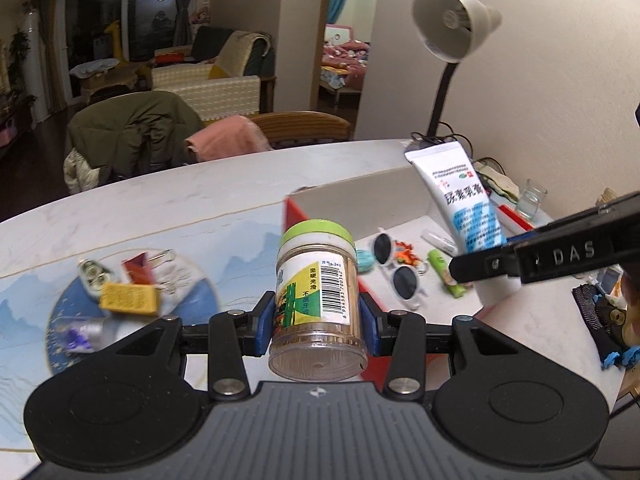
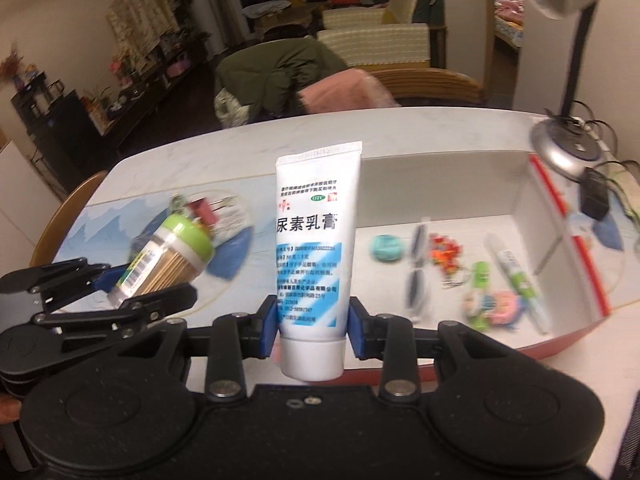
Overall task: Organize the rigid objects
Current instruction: 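Carry the jar and ointment tube over the shoebox with both grippers, then lower the jar and tube into the box and open both grippers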
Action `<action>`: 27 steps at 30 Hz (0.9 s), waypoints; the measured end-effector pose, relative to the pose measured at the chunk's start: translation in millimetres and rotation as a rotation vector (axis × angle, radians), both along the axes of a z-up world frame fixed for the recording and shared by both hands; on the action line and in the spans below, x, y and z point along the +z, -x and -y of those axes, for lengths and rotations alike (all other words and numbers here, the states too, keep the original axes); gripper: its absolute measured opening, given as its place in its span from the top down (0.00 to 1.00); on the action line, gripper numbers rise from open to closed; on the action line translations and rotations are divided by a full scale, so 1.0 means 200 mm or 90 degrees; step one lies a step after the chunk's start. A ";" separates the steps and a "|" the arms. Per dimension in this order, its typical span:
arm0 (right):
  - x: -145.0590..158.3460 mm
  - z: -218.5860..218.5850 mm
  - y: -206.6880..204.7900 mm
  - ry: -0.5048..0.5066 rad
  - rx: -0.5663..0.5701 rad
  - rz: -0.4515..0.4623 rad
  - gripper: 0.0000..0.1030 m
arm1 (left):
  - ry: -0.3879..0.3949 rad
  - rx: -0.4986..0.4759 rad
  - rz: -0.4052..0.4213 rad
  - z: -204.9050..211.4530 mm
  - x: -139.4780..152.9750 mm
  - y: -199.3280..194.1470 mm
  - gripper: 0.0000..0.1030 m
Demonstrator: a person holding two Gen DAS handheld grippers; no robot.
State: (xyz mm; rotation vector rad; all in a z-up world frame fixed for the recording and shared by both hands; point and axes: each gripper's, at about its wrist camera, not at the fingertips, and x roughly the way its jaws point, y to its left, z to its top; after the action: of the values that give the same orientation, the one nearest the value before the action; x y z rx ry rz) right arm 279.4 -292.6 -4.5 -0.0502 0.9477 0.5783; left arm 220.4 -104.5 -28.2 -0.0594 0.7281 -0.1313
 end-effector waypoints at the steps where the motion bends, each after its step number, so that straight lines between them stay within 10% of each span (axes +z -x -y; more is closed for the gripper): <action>1: 0.00 0.04 -0.02 0.003 -0.005 0.001 0.67 | -0.001 -0.003 -0.003 0.03 0.00 -0.02 0.59; 27: -0.35 0.45 -0.58 0.090 -0.021 -0.056 0.67 | -0.126 0.019 -0.160 0.61 -0.35 -0.68 0.59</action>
State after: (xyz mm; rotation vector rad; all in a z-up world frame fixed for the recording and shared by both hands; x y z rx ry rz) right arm 394.7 -381.9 -74.3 -0.1363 1.0716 0.4852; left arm 355.5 -226.0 -97.5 0.1040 0.9879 -0.0218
